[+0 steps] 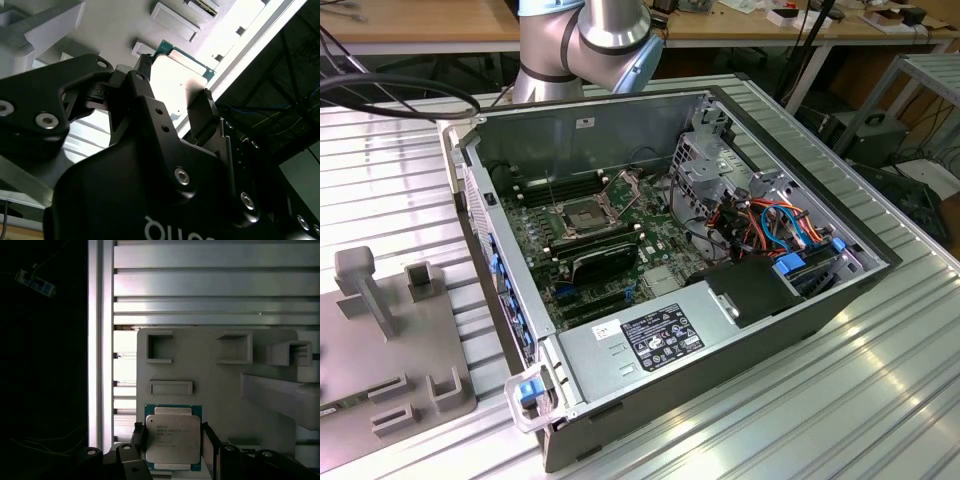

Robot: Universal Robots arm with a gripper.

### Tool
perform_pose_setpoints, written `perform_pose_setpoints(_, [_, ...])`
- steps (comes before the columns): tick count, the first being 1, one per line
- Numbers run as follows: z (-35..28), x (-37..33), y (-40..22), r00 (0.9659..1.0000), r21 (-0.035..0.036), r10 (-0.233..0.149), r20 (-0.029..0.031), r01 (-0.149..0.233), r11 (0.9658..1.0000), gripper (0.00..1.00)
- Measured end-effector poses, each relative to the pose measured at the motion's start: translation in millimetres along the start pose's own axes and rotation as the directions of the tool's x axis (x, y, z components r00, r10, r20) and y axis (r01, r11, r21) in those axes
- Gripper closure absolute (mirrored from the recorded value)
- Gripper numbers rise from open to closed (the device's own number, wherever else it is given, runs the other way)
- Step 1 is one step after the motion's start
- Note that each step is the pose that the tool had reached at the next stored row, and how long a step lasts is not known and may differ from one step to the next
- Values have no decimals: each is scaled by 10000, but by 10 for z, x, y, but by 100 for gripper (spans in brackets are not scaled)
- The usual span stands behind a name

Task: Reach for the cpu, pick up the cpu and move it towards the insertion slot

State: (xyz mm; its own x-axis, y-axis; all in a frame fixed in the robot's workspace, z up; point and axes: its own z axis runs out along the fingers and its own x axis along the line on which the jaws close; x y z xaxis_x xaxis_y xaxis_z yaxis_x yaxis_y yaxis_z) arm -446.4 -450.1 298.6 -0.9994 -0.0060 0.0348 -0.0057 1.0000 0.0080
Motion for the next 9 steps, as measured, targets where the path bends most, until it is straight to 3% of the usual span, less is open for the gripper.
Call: perform_pose_setpoints(9, [-6,0,0,10000,0,0,0,0,10000,46])
